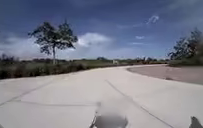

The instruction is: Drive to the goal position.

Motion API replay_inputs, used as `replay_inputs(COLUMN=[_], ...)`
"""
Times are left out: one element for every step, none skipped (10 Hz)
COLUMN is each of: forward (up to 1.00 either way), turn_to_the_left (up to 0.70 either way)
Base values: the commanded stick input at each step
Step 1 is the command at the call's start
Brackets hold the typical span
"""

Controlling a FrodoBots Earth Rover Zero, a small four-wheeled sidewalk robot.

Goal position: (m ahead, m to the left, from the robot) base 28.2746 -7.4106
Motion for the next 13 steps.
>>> replay_inputs(forward=[0.85,0.85,0.85,0.85,0.85,0.85,0.85,0.85,0.85,0.85,0.85,0.85,0.85], turn_to_the_left=[0.00,0.00,0.00,0.00,0.00,0.00,0.00,0.00,0.00,0.00,0.00,0.00,0.00])
